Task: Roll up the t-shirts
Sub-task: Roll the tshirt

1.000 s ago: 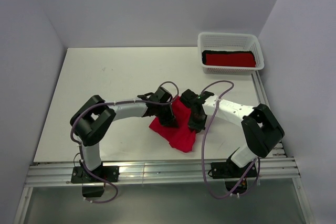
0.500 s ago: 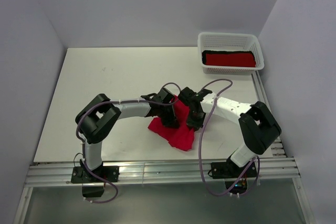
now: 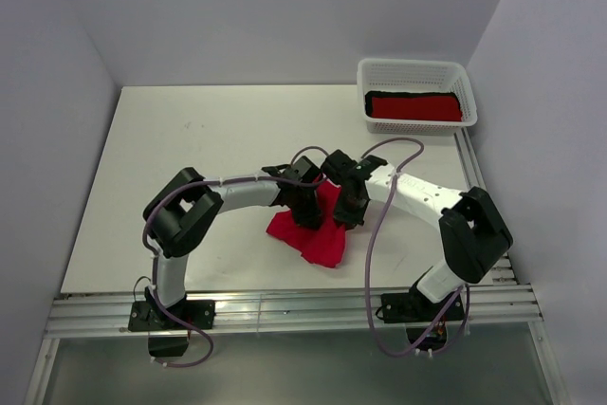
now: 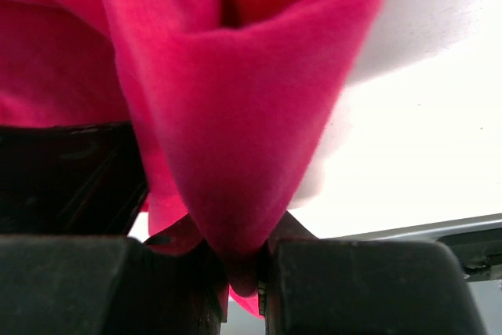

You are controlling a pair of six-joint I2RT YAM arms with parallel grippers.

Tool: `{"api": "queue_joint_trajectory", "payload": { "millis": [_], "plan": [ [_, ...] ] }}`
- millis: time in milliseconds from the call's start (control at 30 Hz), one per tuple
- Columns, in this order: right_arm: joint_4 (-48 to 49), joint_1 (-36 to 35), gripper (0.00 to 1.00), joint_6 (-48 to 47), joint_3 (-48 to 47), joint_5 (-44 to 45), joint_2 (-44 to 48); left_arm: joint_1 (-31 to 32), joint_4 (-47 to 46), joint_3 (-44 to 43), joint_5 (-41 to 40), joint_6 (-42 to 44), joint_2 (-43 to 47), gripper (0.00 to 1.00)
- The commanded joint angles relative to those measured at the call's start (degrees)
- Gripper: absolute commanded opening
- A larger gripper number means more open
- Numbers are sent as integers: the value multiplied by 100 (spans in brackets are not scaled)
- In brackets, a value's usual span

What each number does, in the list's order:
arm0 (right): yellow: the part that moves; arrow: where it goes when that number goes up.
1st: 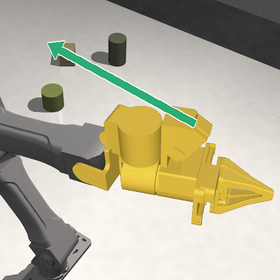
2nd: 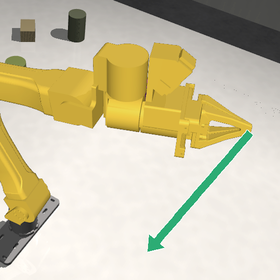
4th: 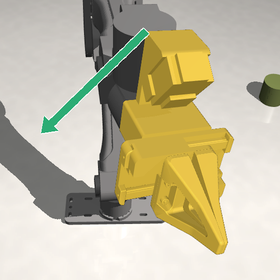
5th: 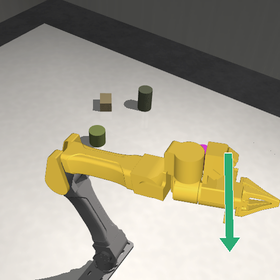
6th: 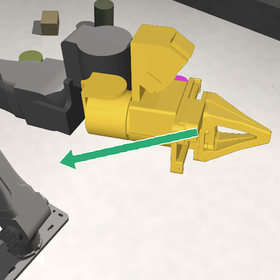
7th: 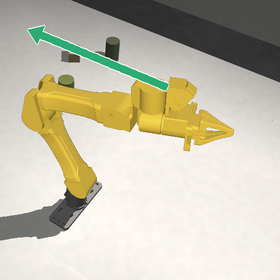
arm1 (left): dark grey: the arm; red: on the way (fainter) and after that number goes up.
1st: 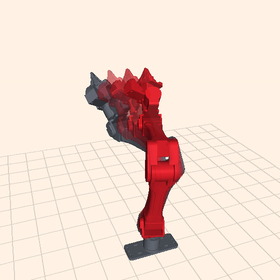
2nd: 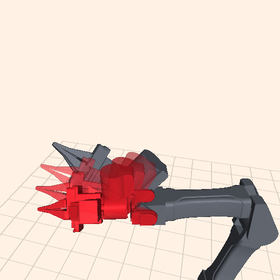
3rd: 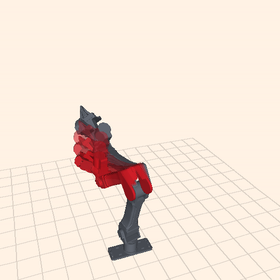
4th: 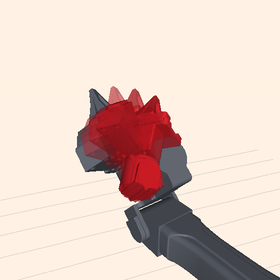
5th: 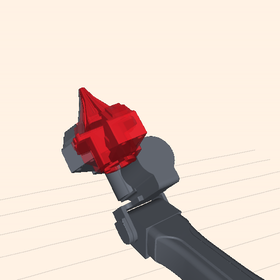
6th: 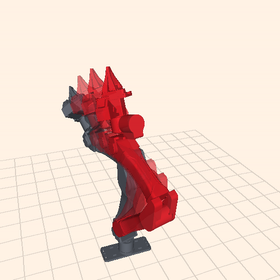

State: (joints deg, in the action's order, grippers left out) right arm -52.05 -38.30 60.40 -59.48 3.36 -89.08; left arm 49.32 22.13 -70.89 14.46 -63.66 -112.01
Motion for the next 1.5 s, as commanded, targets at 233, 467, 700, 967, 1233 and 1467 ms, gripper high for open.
{"api": "queue_joint_trajectory", "payload": {
  "millis": [233,467,700,967,1233,1467],
  "plan": [
    [880,25,0,209,15,-54,663,165,178,-214,-233,12,-111,4],
    [1346,51,0,253,218,-142,392,209,230,-241,-294,-6,-120,4],
    [1040,77,0,-63,-335,-177,-583,218,222,-197,-277,-6,-76,5],
    [723,77,0,-151,-196,-36,-602,69,310,83,-304,-94,503,10],
    [152,95,0,-520,-362,130,-479,-449,660,164,-198,-59,1233,15],
    [-700,95,0,-723,-897,446,-1023,-766,908,504,-321,-59,1997,15]
  ]
}}
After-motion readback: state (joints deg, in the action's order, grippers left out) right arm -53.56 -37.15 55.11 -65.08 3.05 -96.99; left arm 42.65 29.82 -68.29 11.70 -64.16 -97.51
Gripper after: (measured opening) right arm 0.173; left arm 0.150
